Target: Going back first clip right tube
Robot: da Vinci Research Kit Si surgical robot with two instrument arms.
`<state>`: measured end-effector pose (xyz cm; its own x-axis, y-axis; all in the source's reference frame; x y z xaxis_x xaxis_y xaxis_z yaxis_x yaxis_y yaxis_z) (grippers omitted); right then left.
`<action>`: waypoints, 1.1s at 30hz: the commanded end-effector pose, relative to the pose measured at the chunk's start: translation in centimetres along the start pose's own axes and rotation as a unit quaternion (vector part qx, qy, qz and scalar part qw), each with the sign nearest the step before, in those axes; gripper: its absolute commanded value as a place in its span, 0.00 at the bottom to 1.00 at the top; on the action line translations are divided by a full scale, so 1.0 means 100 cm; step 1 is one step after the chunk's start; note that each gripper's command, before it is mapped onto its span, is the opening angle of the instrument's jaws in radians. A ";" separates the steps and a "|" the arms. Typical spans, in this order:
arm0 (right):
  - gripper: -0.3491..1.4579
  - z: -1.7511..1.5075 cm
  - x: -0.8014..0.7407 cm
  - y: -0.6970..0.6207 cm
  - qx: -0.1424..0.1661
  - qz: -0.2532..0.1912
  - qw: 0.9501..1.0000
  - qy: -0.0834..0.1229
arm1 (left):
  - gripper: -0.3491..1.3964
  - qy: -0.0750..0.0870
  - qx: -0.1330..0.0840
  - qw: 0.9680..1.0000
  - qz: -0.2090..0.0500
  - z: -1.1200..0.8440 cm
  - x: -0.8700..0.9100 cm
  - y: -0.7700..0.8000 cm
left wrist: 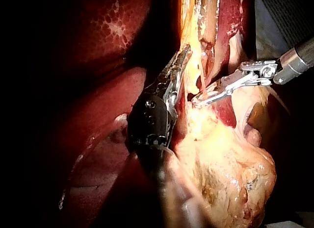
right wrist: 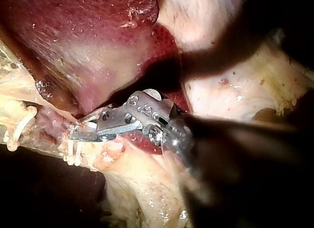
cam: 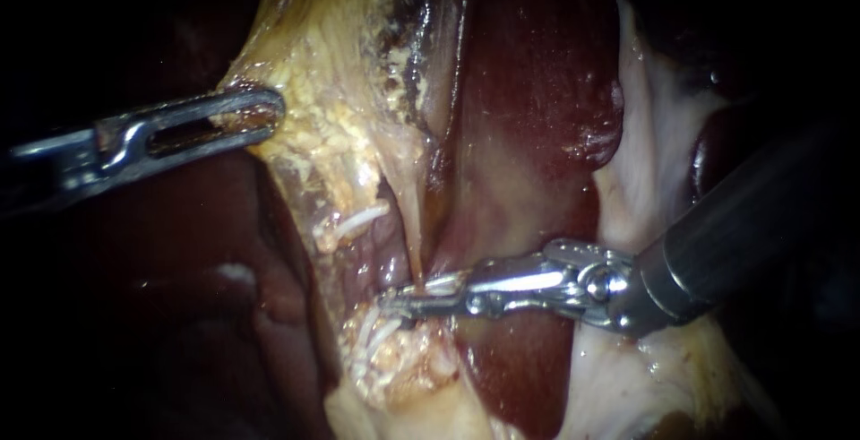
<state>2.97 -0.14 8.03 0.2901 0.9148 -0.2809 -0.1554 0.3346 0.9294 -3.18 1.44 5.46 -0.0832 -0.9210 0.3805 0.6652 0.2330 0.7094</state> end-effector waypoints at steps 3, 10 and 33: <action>0.16 0.0001 0.0000 -0.0001 0.001 0.000 1.000 -0.001 | 0.00 0.000 0.000 1.000 0.000 0.0000 0.0000 0.0000; 0.52 0.0010 0.0007 -0.0005 -0.004 -0.092 0.996 0.002 | 0.00 0.000 0.000 1.000 0.000 0.0000 0.0000 0.0000; 0.52 -0.0036 0.0021 -0.0019 -0.002 -0.179 0.984 0.012 | 0.00 0.000 0.001 1.000 0.000 -0.0001 0.0000 0.0001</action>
<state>2.75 0.07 7.71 0.3049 0.7422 -0.5967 -0.0486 0.6379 0.7686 -3.17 1.44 5.46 -0.0827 -0.9211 0.3805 0.6642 0.2337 0.7101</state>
